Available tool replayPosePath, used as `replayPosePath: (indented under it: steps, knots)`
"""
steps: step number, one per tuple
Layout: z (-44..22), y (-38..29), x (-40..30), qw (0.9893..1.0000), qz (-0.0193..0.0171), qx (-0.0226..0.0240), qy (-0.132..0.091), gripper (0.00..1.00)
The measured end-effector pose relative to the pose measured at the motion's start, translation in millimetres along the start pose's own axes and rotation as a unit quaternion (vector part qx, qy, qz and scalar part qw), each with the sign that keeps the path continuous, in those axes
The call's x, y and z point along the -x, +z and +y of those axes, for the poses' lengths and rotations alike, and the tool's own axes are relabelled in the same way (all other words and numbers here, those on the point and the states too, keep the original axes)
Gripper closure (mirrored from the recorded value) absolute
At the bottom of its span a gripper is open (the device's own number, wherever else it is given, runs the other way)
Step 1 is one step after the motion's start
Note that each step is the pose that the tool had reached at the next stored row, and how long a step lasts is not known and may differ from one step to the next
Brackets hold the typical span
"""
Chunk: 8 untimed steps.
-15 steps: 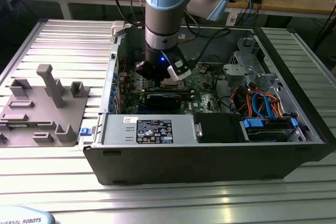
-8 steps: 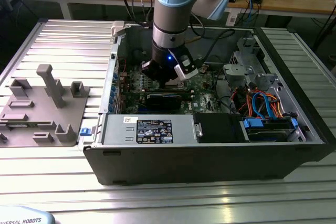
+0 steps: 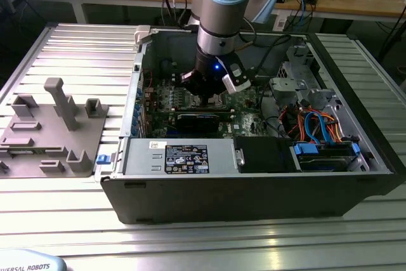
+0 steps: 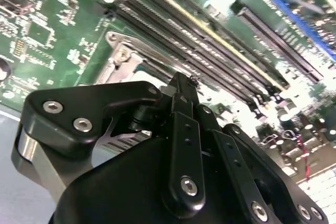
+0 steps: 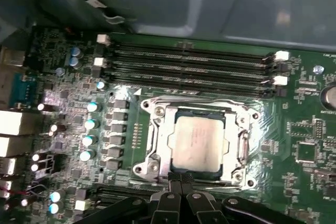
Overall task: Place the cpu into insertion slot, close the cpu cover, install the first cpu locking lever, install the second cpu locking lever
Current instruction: 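Install the second cpu locking lever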
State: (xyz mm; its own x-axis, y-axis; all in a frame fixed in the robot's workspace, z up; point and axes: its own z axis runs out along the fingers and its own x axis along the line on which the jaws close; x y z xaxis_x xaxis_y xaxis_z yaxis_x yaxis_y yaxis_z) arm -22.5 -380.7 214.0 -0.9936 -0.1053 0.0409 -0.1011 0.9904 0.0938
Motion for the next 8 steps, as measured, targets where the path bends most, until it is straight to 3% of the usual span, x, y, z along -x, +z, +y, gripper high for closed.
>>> replayPosePath:
  steps: [8]
  knots:
    - [17.5,1.1,14.3,1.0,0.0043,-0.007,0.001,0.89]
